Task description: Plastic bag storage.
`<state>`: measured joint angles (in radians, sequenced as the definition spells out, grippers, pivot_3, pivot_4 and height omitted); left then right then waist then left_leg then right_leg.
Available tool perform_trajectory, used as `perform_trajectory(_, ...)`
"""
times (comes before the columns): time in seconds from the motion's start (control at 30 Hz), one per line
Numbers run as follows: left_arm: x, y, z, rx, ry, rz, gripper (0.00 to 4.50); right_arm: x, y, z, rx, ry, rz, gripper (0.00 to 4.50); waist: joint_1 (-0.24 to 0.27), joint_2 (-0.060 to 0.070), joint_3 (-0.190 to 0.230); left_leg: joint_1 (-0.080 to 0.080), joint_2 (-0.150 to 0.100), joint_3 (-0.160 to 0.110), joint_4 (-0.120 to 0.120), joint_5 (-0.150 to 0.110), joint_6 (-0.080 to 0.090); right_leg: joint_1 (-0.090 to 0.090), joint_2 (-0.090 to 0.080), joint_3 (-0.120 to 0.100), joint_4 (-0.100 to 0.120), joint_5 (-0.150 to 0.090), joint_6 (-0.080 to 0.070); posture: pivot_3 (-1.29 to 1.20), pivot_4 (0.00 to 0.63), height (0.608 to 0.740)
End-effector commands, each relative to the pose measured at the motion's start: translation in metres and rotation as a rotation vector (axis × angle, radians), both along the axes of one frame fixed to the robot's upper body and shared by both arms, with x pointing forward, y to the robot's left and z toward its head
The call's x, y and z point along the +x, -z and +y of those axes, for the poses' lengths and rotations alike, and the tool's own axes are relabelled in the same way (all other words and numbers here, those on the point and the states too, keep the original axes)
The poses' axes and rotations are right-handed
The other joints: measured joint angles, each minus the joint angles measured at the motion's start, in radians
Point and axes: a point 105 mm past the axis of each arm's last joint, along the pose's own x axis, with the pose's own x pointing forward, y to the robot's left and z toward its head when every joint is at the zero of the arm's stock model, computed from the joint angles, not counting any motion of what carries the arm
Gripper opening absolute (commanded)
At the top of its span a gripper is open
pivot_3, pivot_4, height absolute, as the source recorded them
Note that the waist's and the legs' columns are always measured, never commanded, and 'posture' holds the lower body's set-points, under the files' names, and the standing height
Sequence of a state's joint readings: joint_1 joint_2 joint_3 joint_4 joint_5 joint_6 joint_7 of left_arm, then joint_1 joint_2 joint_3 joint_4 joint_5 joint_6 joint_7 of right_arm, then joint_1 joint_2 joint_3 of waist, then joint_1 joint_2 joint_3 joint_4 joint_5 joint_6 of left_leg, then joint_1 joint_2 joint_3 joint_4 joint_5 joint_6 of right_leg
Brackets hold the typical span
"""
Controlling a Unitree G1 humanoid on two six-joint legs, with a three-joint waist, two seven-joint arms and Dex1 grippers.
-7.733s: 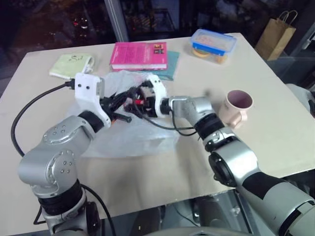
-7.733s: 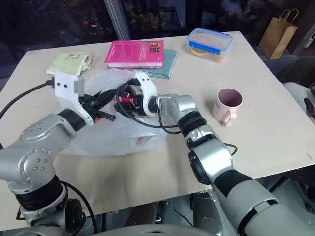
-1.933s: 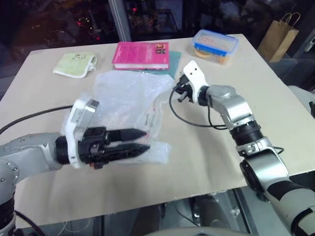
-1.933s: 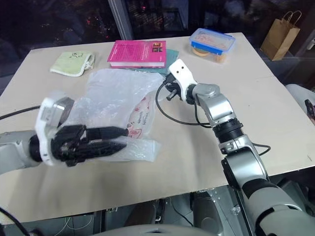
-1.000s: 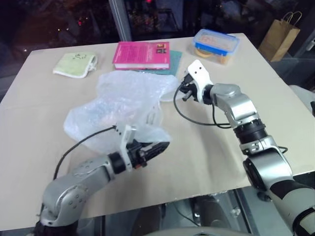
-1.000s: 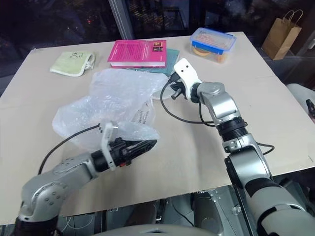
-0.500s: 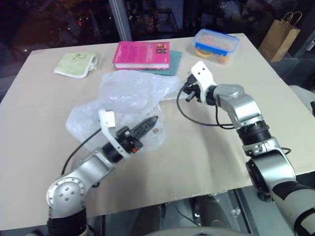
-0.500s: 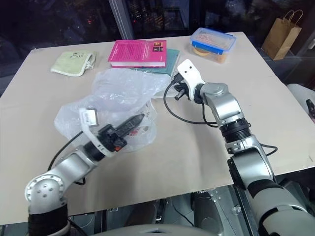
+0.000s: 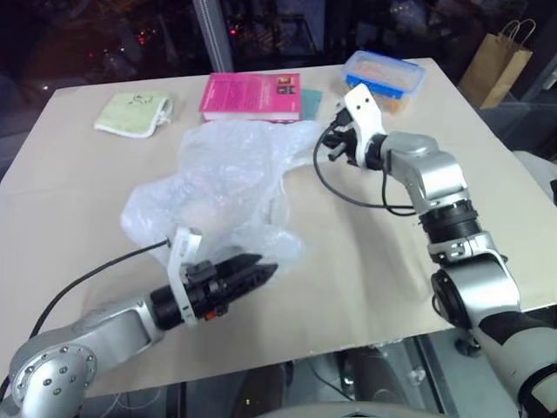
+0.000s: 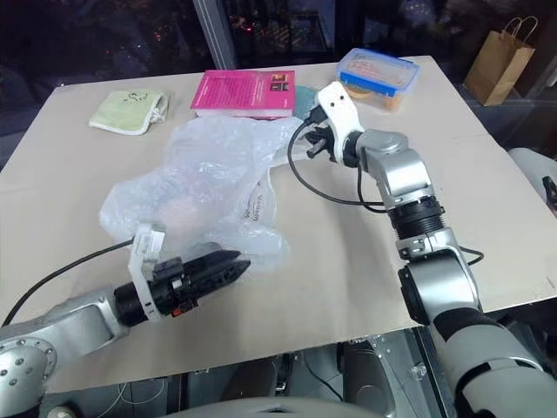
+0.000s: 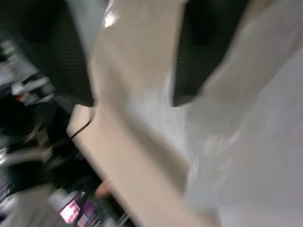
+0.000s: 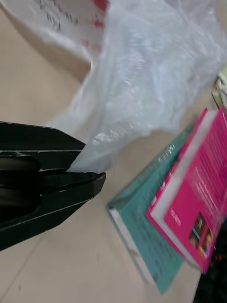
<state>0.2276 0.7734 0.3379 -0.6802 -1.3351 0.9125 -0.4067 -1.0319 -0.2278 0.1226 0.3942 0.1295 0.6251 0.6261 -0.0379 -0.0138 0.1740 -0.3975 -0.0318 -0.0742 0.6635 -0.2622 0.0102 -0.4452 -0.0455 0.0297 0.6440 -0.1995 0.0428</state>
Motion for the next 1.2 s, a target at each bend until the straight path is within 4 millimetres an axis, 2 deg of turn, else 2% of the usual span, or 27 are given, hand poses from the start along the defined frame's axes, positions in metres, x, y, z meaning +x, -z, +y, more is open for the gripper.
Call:
perform_trajectory(0.03,-0.002,-0.003,0.002,0.054,0.054,-0.077,3.25,-0.006,-0.019,0.006,0.011,-0.031,-0.069,0.0,0.0,0.0,0.0,0.0,0.0,0.0,0.0,0.0,0.0,0.001,0.0,0.0,0.0,0.0,0.0,0.0,0.15,0.74)
perform_trajectory(0.17,0.007,0.009,0.004,0.075,0.036,-0.085,3.25,-0.007,-0.018,0.009,0.009,-0.034,-0.068,0.0,-0.002,0.0,0.0,0.001,0.0,0.0,0.0,0.0,0.0,0.001,0.0,0.0,0.0,0.0,0.0,0.0,0.15,0.74)
perform_trajectory(0.3,0.018,0.012,-0.012,-0.021,0.035,-0.08,3.25,-0.009,-0.017,0.009,0.003,-0.035,-0.068,0.0,-0.001,0.0,0.0,0.001,0.0,0.0,0.001,0.0,0.0,0.001,0.0,-0.001,0.0,0.0,0.0,0.0,0.15,0.74)
perform_trajectory(0.43,0.022,0.004,-0.026,-0.228,0.095,-0.008,3.25,-0.01,-0.014,0.007,-0.013,-0.027,-0.061,0.0,-0.001,0.001,-0.001,0.0,0.0,0.0,0.001,0.0,0.0,0.0,-0.001,0.0,0.001,0.0,0.0,0.0,0.15,0.74)
perform_trajectory(0.53,0.037,0.009,-0.03,-0.186,0.078,-0.018,3.25,-0.011,-0.013,0.006,-0.017,-0.024,-0.059,0.0,-0.001,0.001,-0.001,0.0,0.0,-0.001,0.001,0.0,0.0,0.001,-0.001,-0.001,0.001,0.0,0.0,0.0,0.15,0.74)
perform_trajectory(0.63,0.04,0.001,-0.042,-0.241,0.113,-0.02,3.25,-0.012,-0.013,0.006,-0.019,-0.021,-0.057,0.0,-0.001,0.001,-0.001,0.0,0.0,-0.001,0.002,0.0,0.0,0.001,-0.001,-0.001,0.001,0.0,0.0,0.0,0.15,0.74)
perform_trajectory(0.77,0.057,-0.012,-0.048,-0.318,0.058,-0.026,3.25,-0.011,-0.011,0.006,-0.02,-0.017,-0.054,0.0,0.0,0.001,-0.001,0.0,0.0,-0.001,0.002,0.0,0.0,0.0,-0.001,0.0,0.002,0.0,0.0,0.0,0.15,0.74)
perform_trajectory(0.8,0.059,-0.017,-0.05,-0.346,0.057,-0.026,2.71,-0.011,-0.011,0.006,-0.02,-0.015,-0.054,0.0,0.0,0.0,-0.001,0.0,0.0,-0.001,0.002,0.0,0.0,0.0,-0.001,-0.001,0.002,0.0,0.0,0.0,0.15,0.74)
perform_trajectory(0.83,0.059,-0.021,-0.051,-0.363,0.059,-0.03,2.38,-0.011,-0.01,0.005,-0.02,-0.013,-0.053,0.0,0.0,0.0,-0.001,0.0,0.0,-0.001,0.002,0.0,0.0,0.0,-0.001,-0.001,0.002,0.0,0.0,0.0,0.15,0.74)
perform_trajectory(0.9,0.056,-0.035,-0.051,-0.4,0.078,-0.062,1.44,-0.01,-0.011,0.004,-0.014,-0.009,-0.055,0.0,-0.002,0.0,-0.001,0.0,0.0,-0.001,0.003,0.0,0.0,0.0,-0.001,0.0,0.002,0.0,0.0,0.0,0.15,0.74)
perform_trajectory(1.0,0.045,-0.071,-0.039,-0.564,0.122,-0.102,0.04,-0.007,-0.022,0.0,0.04,0.001,-0.052,0.0,-0.002,0.0,-0.001,0.0,0.0,-0.001,0.003,0.0,0.0,0.0,-0.001,0.0,0.002,0.0,0.0,0.0,0.15,0.74)
perform_trajectory(1.03,0.043,-0.083,-0.034,-0.609,0.132,-0.113,0.04,-0.007,-0.027,-0.001,0.071,0.001,-0.048,0.0,-0.002,0.0,-0.001,0.0,0.001,-0.001,0.003,0.0,0.0,0.0,-0.001,0.0,0.002,0.0,0.0,0.0,0.15,0.74)
perform_trajectory(1.1,0.046,-0.13,-0.014,-0.734,0.124,-0.207,0.04,-0.006,-0.053,-0.005,0.193,-0.014,-0.041,0.0,0.001,0.0,0.0,0.0,0.001,-0.001,0.003,0.0,0.0,0.0,-0.002,0.0,0.003,0.0,0.0,0.0,0.15,0.74)
perform_trajectory(1.2,0.054,-0.192,0.011,-0.804,0.099,-0.385,0.04,-0.008,-0.097,-0.011,0.387,-0.053,-0.031,0.0,0.013,-0.002,0.002,-0.002,0.0,-0.003,0.005,0.0,0.0,0.0,-0.002,-0.003,0.004,0.0,0.0,0.0,0.15,0.74)
